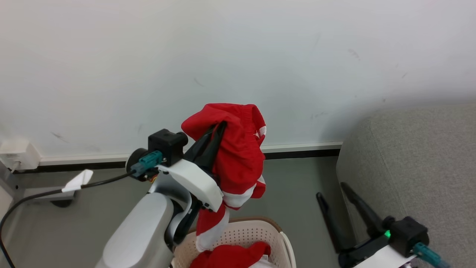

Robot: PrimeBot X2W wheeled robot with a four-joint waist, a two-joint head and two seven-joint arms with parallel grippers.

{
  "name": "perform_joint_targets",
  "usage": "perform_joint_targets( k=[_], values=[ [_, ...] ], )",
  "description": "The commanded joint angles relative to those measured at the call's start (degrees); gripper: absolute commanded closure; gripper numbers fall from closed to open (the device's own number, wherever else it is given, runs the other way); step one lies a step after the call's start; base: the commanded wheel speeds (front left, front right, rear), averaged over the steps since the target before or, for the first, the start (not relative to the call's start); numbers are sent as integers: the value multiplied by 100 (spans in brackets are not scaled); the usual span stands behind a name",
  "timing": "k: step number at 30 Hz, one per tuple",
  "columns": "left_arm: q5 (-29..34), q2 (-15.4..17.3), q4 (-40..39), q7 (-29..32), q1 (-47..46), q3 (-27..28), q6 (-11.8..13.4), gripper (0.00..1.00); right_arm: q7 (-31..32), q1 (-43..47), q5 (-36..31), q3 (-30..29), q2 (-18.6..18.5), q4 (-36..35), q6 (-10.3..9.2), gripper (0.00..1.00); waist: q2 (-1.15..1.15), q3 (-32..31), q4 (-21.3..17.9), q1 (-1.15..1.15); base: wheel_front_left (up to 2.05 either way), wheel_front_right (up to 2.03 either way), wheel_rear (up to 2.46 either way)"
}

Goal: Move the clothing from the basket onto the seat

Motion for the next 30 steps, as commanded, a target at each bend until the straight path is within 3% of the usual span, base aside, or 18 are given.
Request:
perform_joint_targets(
  k=[1, 9, 16, 24, 30],
  values=[
    [-63, 6, 43, -9, -96, 17, -12, 100, 4, -89, -28, 174, -52, -19, -12, 0, 0, -6, 9, 0, 0, 0, 0],
    [-63, -109, 260, -52, -323, -56, -23, 100, 4, -682, 324, 1537, -1, 80, -12, 0, 0, 49, 29, 0, 0, 0, 0],
    [-77, -275, 395, -97, -563, -208, -93, 100, 4, -1474, 684, 2382, 172, 782, -12, 0, 0, 76, 135, 0, 0, 0, 0],
    [-200, -481, 375, -79, -654, -514, -183, 100, 4, -1910, 1033, 2574, 466, 1657, -12, 0, 0, 58, 382, 0, 0, 0, 0],
    [-340, -566, 276, -37, -604, -848, -196, 100, 4, -2074, 1095, 2382, 593, 2128, -12, 0, 0, 69, 641, 0, 0, 0, 0]
  ],
)
